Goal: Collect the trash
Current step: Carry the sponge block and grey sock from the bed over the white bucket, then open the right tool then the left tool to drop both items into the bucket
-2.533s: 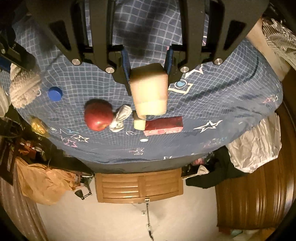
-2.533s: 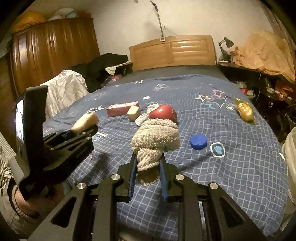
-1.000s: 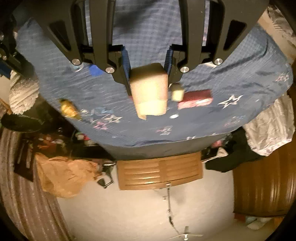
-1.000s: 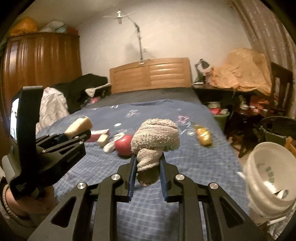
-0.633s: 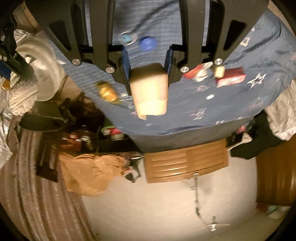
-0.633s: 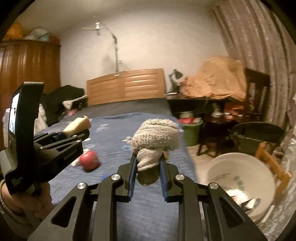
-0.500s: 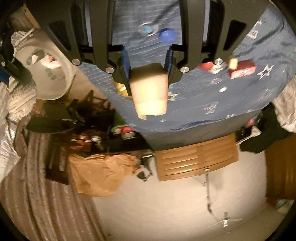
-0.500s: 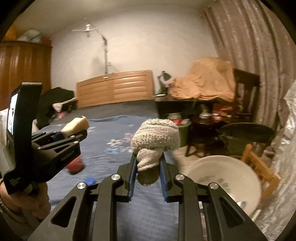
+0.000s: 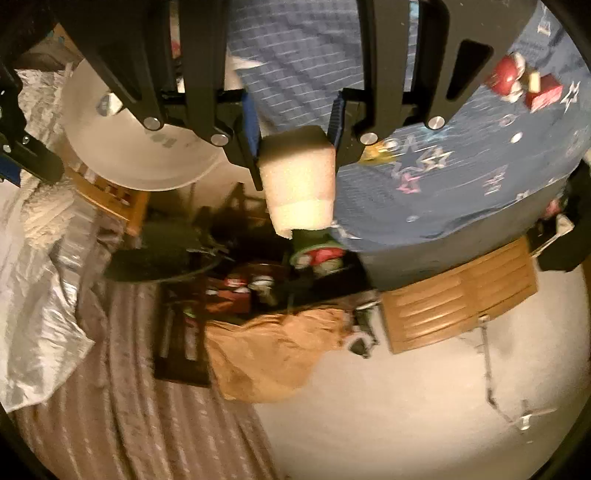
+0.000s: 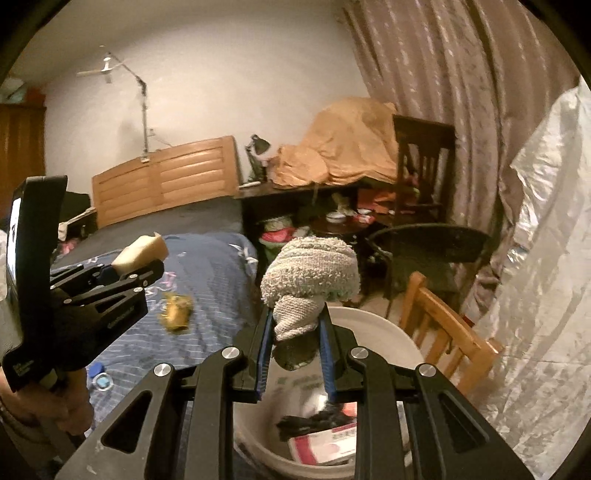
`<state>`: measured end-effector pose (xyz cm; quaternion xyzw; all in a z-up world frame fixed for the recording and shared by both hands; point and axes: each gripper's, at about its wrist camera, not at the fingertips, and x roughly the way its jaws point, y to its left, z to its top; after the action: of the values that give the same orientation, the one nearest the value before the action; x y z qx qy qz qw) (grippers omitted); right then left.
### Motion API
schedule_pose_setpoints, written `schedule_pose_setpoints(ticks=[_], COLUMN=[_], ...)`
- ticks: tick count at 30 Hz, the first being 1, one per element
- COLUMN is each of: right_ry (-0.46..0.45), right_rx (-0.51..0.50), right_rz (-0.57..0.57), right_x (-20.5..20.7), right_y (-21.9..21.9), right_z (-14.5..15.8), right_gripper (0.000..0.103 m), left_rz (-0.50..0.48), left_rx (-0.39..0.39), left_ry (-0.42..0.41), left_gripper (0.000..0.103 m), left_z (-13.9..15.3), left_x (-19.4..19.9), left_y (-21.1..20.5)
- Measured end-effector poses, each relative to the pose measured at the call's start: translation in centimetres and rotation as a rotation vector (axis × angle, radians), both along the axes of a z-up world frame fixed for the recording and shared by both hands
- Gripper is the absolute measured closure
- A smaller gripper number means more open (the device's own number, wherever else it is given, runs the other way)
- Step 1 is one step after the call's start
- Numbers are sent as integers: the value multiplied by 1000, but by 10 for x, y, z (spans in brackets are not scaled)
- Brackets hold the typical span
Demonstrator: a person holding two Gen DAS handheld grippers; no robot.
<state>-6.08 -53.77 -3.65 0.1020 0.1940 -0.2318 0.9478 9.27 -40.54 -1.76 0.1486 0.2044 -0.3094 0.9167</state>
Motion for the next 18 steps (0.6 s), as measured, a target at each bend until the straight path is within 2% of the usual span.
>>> schedule_pose_setpoints(ticks=[3,9,18], right_ry=[5,24,38], right_rx=[17,43,75], right_rz=[-15,-31,-28], right_x=[-2,-7,-8], right_y=[-24,-39,-41], right_z=[-5,-18,-32], right_gripper=[79,79,79], left_rz=[-65,-151,-171], left_rx=[22,72,116], left_ry=[25,88,109], left_gripper=[74,74,74], left_z=[-7,-30,-47], left_x=[0,2,1], left_y=[-27,-58,-72])
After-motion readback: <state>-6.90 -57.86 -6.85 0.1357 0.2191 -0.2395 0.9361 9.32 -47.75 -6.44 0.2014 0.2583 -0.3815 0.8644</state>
